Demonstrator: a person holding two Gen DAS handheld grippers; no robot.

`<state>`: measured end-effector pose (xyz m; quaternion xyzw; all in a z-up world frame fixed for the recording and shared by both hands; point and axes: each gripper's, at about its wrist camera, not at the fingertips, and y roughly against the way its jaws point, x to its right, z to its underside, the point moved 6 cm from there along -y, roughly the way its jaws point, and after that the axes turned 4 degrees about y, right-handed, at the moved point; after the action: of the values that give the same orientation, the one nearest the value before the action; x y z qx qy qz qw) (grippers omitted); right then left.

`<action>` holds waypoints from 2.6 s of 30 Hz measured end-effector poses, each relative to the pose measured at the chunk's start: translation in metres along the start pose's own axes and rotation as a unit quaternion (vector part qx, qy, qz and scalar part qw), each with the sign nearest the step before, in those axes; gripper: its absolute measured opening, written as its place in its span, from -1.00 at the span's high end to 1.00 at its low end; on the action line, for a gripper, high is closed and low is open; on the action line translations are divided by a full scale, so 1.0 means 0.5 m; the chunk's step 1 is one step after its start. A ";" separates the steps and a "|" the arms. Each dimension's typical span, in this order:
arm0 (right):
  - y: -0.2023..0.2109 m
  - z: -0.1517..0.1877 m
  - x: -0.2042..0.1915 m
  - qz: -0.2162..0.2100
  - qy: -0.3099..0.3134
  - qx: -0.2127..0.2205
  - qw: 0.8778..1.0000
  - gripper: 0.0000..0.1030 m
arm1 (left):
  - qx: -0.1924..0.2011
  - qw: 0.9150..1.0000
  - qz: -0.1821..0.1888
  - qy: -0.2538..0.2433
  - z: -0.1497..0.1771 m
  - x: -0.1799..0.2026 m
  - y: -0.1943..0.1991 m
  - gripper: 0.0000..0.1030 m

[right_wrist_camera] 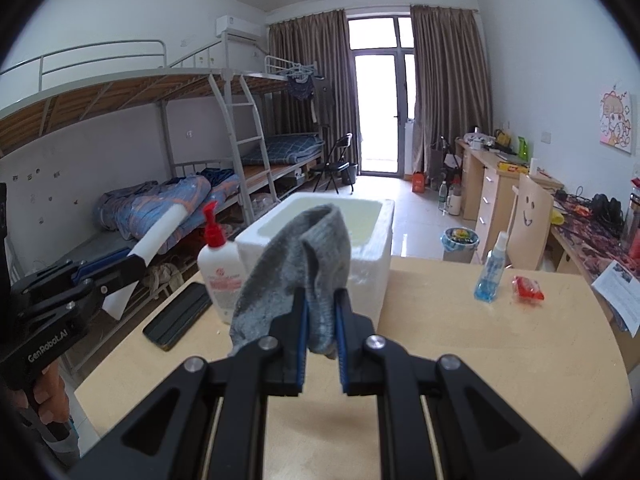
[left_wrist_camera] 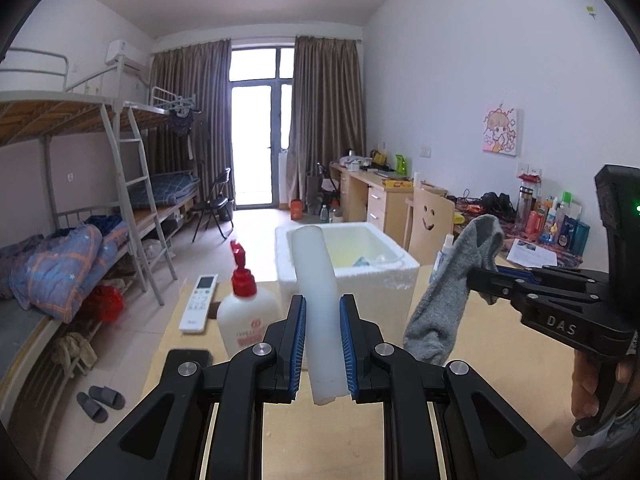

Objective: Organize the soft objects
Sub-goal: 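Lift the foam strip with the left gripper while the right carries the sock toward the box, then lower the grey sock into the foam box and open the right gripper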

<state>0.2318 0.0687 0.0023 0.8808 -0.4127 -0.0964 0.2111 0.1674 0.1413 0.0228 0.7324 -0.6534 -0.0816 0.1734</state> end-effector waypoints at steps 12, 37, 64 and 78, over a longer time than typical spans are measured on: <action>-0.038 -0.050 0.026 0.019 0.002 0.000 1.000 0.70 | 0.004 1.000 0.015 -0.005 -0.061 0.004 -0.049 0.64; -0.183 -0.134 0.068 0.007 0.005 -0.012 1.000 0.70 | -0.006 1.000 -0.001 -0.006 -0.124 -0.007 -0.176 0.64; -0.266 -0.119 0.051 -0.025 0.007 -0.055 0.998 -0.34 | -0.018 1.000 -0.010 -0.010 -0.121 -0.012 -0.215 0.64; -0.214 -0.130 0.072 -0.004 0.006 -0.035 0.999 -0.36 | -0.022 0.999 0.007 -0.024 -0.128 0.002 -0.234 0.64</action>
<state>0.3507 0.1211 0.0124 0.8752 -0.4039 -0.1066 0.2441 0.2985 0.1596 0.0400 0.7216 -0.6605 -0.1126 0.1741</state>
